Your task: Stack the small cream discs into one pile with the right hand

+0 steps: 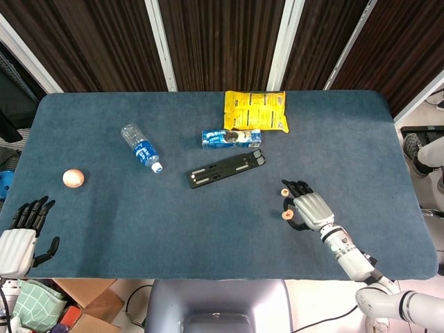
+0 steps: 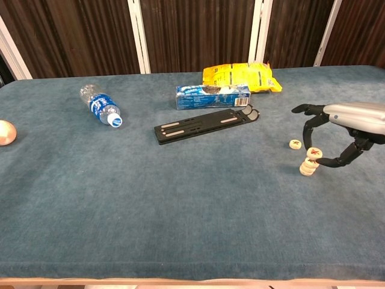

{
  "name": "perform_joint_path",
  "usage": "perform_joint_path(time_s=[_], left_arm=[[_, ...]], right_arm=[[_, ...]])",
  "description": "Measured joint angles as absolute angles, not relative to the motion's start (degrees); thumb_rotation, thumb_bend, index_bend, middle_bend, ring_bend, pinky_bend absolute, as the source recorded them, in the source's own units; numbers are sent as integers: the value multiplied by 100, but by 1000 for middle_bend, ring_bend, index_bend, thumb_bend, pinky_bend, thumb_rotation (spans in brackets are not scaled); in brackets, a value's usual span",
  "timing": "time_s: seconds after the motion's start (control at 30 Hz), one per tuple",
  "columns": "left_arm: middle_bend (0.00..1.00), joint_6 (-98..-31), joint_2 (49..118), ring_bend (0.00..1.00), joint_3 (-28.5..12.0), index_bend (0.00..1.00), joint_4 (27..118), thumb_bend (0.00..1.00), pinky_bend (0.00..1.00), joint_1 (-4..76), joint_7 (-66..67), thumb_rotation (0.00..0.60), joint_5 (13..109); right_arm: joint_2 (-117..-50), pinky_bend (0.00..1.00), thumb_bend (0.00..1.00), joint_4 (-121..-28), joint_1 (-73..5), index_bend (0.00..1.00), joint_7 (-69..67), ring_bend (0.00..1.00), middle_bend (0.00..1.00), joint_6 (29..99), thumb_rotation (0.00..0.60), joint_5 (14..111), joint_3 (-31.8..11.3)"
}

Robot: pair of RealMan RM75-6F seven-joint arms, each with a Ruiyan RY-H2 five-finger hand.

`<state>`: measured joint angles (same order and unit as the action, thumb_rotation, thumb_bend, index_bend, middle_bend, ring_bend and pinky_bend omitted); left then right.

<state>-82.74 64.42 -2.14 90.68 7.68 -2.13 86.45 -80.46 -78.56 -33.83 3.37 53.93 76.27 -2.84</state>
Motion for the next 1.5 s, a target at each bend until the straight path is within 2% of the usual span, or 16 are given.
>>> perform_joint_path(time_s=[0.5,1.23,1.5], left_arm=[[16,-8307,6436,0,-209,0,9069,450,82,755,-217,600,8655],[18,-8362,6413,0,-204,0,9092,451,90,730,-257,600,8675],[18,-8352,6410,0,-196,0,9088,451,89,731,-263,600,8686]], right_arm=[[-8275,0,443,-7454,-3418,641,499,0,0,5146,600,7372,-393],[-8202,0,443,-7653,-3373,515,593,0,0,5185,600,7401,-407],[-7998,0,423,-7632,-3277,510,-54,0,0,5433,600,7262,-751]])
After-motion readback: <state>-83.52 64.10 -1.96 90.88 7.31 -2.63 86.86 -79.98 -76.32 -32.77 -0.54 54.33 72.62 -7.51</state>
